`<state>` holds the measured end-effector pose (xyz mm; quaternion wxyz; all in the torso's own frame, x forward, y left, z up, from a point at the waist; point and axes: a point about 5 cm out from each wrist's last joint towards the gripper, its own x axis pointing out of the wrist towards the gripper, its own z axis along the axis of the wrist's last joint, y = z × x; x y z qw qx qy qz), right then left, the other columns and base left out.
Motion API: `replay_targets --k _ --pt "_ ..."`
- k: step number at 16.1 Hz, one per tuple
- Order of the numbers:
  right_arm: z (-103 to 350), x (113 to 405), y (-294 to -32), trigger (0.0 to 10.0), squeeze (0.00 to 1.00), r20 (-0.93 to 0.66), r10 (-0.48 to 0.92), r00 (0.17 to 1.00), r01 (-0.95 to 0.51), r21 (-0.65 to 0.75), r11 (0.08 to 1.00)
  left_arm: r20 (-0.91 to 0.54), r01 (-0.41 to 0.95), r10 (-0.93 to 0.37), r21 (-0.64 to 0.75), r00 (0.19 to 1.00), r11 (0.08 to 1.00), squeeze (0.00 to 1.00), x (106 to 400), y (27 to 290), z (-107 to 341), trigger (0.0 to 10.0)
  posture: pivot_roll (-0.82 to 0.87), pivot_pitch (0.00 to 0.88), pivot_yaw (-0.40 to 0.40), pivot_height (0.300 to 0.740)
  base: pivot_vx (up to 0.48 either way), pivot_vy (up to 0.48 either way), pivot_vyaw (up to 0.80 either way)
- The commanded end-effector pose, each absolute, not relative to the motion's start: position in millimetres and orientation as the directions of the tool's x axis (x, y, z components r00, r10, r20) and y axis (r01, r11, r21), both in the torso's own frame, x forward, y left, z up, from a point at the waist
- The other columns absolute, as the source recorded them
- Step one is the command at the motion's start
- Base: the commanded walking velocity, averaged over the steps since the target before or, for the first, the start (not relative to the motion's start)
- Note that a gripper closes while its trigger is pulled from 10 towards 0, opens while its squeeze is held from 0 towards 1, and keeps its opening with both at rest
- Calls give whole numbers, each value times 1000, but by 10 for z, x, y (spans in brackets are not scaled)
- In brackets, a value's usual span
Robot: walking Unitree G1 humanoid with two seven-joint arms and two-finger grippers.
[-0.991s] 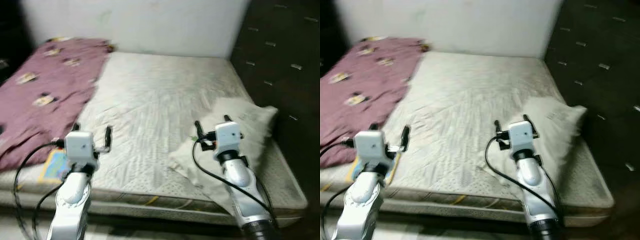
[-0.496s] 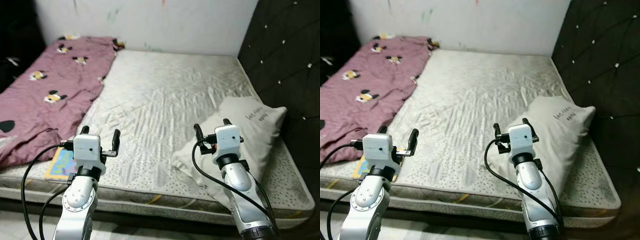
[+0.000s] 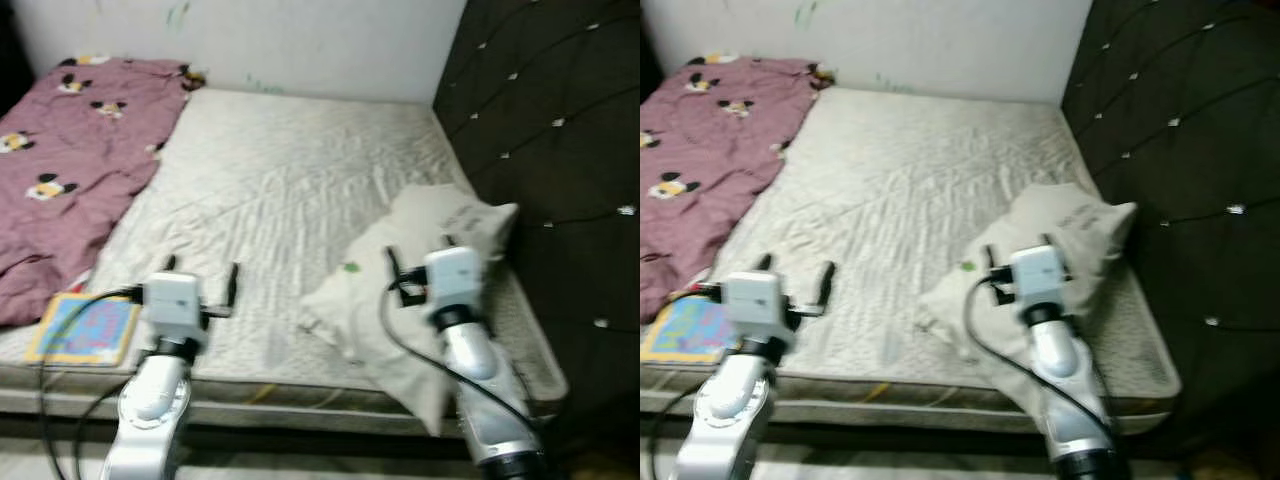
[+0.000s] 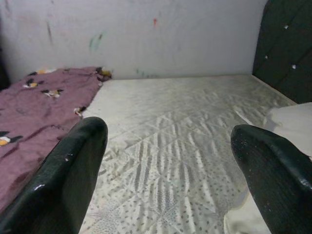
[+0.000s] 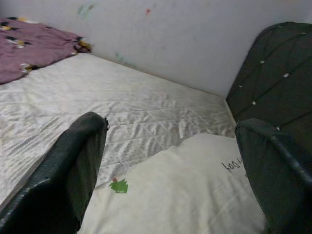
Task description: Clean up the room
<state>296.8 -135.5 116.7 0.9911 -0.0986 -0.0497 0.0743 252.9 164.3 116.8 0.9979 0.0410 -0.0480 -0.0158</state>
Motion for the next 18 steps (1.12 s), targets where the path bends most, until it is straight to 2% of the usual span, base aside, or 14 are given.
replay_targets --k 1,5,10,18 --pt "1205 2971 -1445 10000 0 90 132 987 -110 -215 971 96 45 -53 77 994 996 0 2533 1585 1185 10000 -27 58 -48 740 0 -371 0" --pt "1203 2973 -1447 10000 0 86 131 988 -109 -217 970 99 46 -53 79 994 996 0 2540 1582 1193 10000 -28 60 -49 740 0 -352 0" --pt "1208 2979 -1456 10000 0 84 131 988 -110 -218 970 130 121 -125 40 984 992 0 2516 1507 1224 10000 -32 60 -49 740 0 0 0" --pt "1223 3006 -1442 10000 0 87 139 986 -117 -220 969 144 159 -161 23 976 987 0 2515 1477 1240 10000 -32 58 -49 740 318 0 0"
